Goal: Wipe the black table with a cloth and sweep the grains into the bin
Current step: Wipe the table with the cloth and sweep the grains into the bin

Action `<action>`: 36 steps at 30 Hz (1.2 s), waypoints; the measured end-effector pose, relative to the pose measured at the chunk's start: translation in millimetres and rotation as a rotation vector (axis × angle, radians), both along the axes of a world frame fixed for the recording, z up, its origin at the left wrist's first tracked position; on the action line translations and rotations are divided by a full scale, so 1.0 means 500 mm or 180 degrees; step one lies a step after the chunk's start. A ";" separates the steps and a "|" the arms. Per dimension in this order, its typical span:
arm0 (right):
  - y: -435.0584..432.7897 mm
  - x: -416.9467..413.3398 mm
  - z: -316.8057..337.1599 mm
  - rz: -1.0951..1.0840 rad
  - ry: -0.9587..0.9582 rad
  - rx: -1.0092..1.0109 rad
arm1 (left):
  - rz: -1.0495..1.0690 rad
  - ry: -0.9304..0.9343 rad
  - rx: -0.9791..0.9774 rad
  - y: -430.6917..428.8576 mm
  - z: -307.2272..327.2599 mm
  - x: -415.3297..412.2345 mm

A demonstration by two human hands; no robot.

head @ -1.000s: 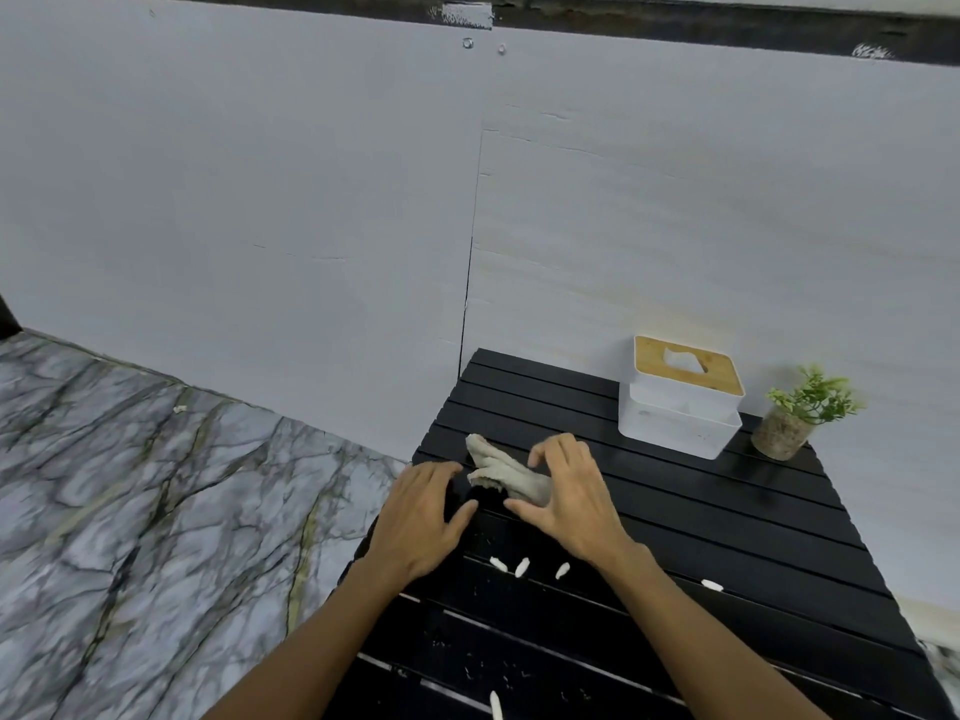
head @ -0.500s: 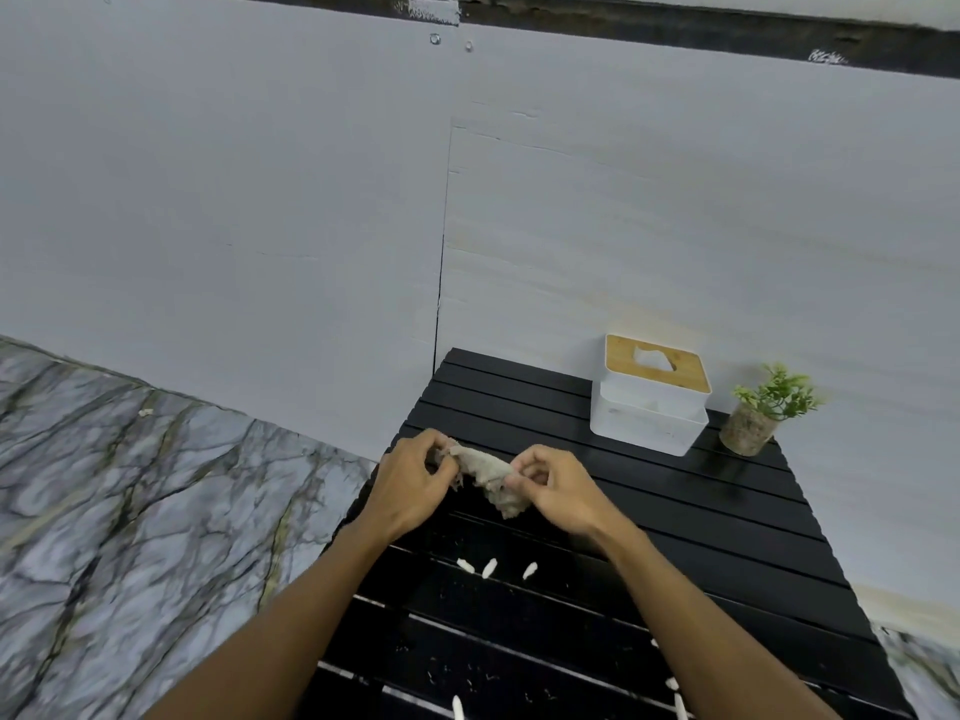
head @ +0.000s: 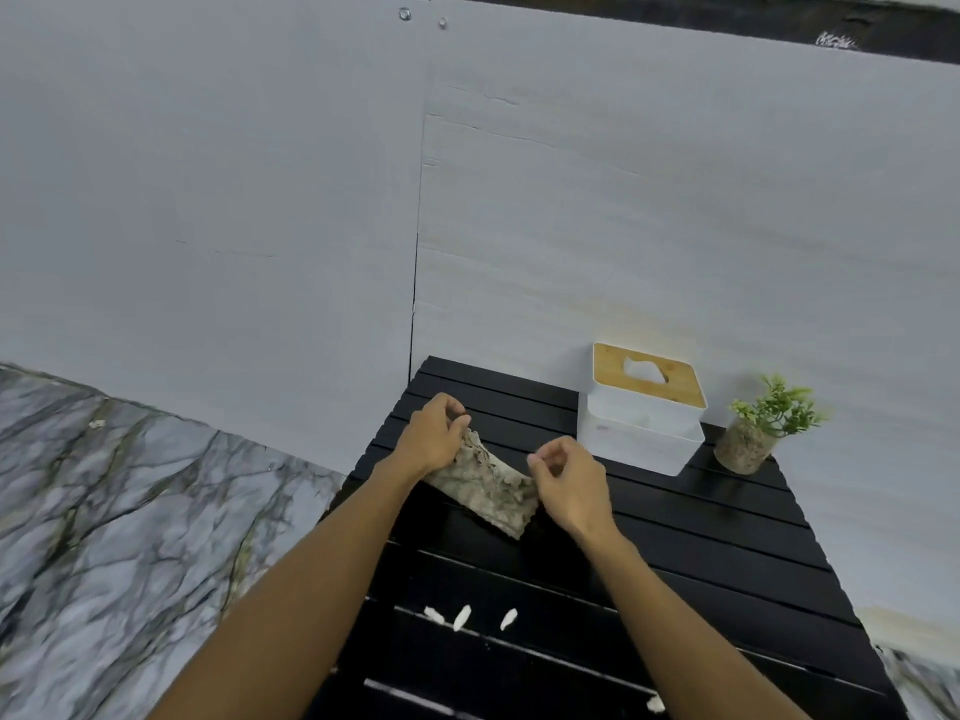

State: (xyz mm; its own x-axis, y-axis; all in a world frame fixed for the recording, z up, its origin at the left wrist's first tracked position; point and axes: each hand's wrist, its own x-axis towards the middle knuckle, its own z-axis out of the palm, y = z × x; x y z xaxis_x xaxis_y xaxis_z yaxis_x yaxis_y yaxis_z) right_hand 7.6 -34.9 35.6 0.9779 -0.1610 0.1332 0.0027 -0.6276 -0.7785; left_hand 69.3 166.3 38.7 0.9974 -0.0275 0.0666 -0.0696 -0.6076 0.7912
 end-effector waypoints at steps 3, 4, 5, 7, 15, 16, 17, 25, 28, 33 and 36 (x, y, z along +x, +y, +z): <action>0.003 -0.007 -0.013 0.0571 -0.0972 -0.0828 | 0.0058 -0.0003 0.0019 -0.007 -0.015 0.031; 0.007 -0.010 -0.015 0.0898 -0.1191 -0.1163 | 0.0092 -0.0019 -0.0003 -0.008 -0.017 0.038; 0.012 -0.010 -0.020 0.1219 -0.1305 -0.1474 | 0.0129 -0.0032 -0.0046 -0.009 -0.020 0.044; 0.022 -0.008 -0.031 0.1642 -0.1248 -0.1961 | 0.0232 -0.0076 -0.0173 -0.009 -0.024 0.051; 0.023 0.032 -0.031 0.0650 -0.1025 -0.1977 | 0.0344 -0.0582 -0.0023 0.041 -0.014 -0.021; 0.029 0.036 -0.025 0.0624 -0.1028 -0.1913 | 0.0338 -0.0739 0.0027 0.050 -0.011 -0.042; 0.038 0.038 -0.021 0.0772 -0.0987 -0.1901 | 0.0328 -0.0891 0.0112 0.060 -0.011 -0.065; 0.115 0.035 -0.058 0.1575 0.0245 -0.2377 | 0.0000 -0.0824 0.1349 0.173 -0.061 -0.265; 0.162 0.033 -0.056 0.1235 0.0485 -0.2284 | -0.0066 -0.0472 0.1523 0.193 -0.066 -0.335; 0.237 -0.017 -0.048 0.1483 0.0585 -0.2219 | -0.0092 -0.0332 0.1523 0.203 -0.062 -0.403; 0.266 -0.074 -0.039 0.1826 0.0513 -0.2231 | -0.0017 -0.0465 0.1311 0.207 -0.054 -0.417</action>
State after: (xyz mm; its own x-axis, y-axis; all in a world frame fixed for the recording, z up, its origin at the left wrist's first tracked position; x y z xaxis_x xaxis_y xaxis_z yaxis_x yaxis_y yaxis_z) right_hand -29.2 98.2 16.2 0.8982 0.4207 -0.1277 0.3839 -0.8920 -0.2386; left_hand -139.1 269.7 11.8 0.9781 -0.0863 0.1893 -0.1666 -0.8698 0.4645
